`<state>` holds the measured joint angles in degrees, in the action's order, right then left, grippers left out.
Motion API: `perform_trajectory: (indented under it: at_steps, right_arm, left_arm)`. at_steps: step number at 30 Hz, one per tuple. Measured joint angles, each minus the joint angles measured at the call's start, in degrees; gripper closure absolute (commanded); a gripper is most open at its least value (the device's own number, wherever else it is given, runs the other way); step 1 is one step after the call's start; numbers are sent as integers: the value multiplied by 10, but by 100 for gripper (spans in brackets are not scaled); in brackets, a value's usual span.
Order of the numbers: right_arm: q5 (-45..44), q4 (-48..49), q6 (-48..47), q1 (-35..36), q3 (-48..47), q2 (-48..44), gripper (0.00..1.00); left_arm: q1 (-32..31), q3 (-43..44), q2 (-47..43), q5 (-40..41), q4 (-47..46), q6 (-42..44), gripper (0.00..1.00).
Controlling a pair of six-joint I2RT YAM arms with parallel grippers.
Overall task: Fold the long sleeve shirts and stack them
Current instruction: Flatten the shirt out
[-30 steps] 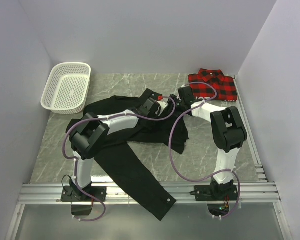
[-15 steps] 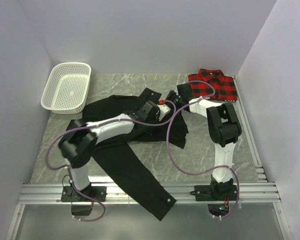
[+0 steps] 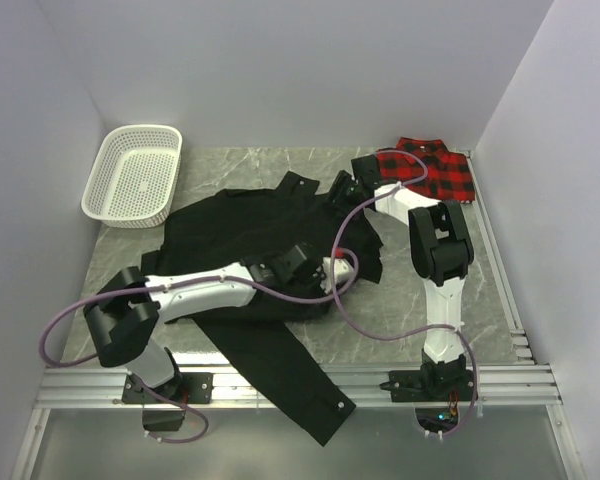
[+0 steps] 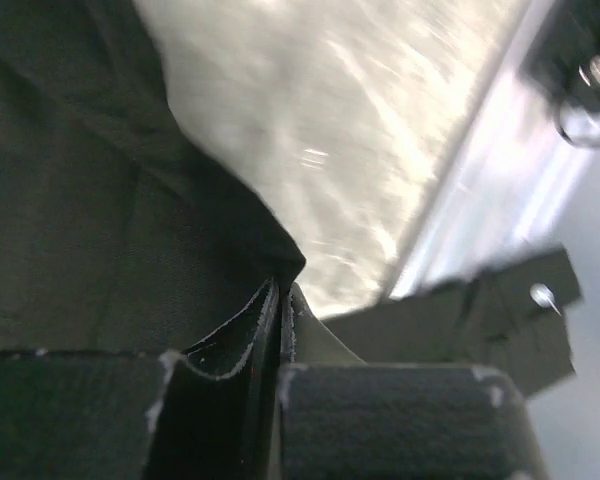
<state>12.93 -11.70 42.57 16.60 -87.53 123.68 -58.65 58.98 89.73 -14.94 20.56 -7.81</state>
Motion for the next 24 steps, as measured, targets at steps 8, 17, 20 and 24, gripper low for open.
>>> perform_trajectory:
  at_steps: [8, 17, 20, 24]
  right_arm:
    - [-11, -42, -38, -5, -90, 45, 30]
    - [-29, -57, -81, -7, -87, 6, 14]
    - [-45, -60, -94, -7, -34, -64, 14]
    - [-68, -61, -106, -7, 46, -173, 20]
  left_arm:
    - [-53, 16, 55, -33, 8, -2, 72]
    - [-54, 29, 36, -12, -2, -19, 21]
    - [-42, 29, 10, 3, -12, -38, 18]
    - [11, 29, -19, 28, -23, -73, 18]
